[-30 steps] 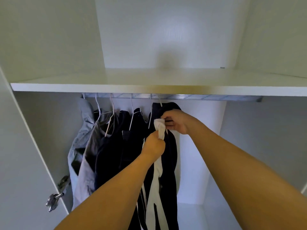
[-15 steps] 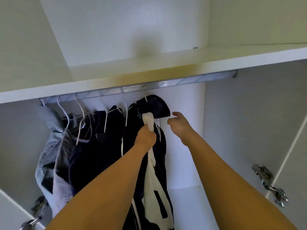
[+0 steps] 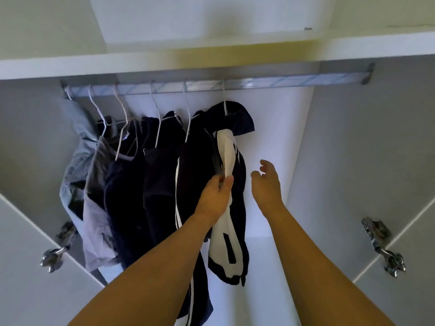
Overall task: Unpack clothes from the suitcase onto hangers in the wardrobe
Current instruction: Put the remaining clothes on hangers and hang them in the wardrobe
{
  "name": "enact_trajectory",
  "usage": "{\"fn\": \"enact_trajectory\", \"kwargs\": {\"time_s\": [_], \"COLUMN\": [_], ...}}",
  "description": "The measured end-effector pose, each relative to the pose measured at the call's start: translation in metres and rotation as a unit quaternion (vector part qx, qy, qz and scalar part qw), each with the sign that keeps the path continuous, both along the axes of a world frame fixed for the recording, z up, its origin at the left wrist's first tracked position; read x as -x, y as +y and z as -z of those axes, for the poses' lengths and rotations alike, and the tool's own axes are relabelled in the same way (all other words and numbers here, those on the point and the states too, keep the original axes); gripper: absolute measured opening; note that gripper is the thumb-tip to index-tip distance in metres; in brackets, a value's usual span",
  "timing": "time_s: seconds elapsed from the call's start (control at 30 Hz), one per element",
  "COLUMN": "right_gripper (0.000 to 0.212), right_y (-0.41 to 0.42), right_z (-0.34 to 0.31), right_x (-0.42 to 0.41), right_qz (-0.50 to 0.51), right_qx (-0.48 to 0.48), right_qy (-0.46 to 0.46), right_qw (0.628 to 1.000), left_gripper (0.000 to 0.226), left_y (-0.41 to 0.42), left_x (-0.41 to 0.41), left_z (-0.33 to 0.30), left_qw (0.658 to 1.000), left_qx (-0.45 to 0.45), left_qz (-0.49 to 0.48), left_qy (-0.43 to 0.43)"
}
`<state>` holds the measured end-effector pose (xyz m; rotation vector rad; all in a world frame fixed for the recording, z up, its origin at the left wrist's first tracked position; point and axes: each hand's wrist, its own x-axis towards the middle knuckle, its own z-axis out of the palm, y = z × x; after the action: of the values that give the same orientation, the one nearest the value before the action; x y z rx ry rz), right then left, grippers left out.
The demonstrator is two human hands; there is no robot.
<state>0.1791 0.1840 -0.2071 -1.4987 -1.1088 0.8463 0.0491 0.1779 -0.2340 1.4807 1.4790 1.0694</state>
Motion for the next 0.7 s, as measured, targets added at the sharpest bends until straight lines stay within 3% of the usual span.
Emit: {"fn": "enact_trajectory", "kwargs": {"time_s": [0.13,0.37,0.6,0.7], "right_gripper": [0.045,0.045,0.041,0.046], "right_y": [-0.024,-0.095,-0.144,-0.17], "right_z": [0.05,0.142,0.18,0.195], "right_x": [0.016,0.054,0.12,0.169], "right_qz": [0.042,0.015,-0.17,-0.28], "right_qx": [0.003,0.104,0.185,0.224], "right_qy": [-0.016,-0.091,-0.175,-0.205], "right_qw": [0.999,0.99,0.952,0.911], "left_gripper": [0.041,0.038,0.047,0.05], "left_y": [-0.032,-0.09,-0.156,-0.202], "left_x": [0.01,0.053,0.13,0.175], "left_z": [0.028,0.099,0.13,0.141], "left_qw": [0.996,0.968,0.927,0.905], "left_qx": [0.065,0.244,0.344,0.372], "left_qz": [-0.01,-0.05,-0.148,-0.208], "left_qy": [-0.061,-0.041,-0.006,-0.013]}}
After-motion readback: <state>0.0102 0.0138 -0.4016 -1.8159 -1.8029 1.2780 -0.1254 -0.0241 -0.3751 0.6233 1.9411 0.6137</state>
